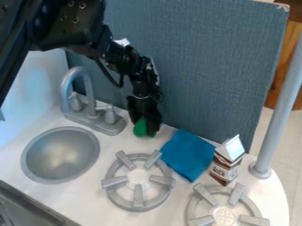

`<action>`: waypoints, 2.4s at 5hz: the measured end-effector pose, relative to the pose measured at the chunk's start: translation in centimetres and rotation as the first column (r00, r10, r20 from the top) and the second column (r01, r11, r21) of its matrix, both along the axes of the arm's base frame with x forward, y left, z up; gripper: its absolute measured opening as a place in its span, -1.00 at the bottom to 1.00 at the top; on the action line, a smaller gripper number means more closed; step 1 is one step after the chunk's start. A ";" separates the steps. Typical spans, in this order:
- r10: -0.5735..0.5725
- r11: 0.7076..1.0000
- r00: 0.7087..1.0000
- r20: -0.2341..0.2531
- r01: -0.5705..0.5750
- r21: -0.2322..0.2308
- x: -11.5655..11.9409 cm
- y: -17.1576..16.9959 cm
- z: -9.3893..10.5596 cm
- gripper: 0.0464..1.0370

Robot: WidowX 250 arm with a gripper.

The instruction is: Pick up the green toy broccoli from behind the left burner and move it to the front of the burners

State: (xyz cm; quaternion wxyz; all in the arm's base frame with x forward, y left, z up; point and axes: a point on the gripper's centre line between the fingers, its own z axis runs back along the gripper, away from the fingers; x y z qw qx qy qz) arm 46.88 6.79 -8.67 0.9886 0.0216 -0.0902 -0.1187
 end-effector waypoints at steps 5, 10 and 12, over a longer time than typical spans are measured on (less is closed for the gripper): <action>-0.033 0.997 0.998 0.049 0.036 -0.063 -2.6 -2.4 4.1 0.37; -0.378 0.925 0.925 0.047 0.379 -0.017 -11.8 -13.2 4.1 0.37; -0.423 0.906 0.905 0.046 0.424 -0.009 -12.3 -15.7 4.1 0.37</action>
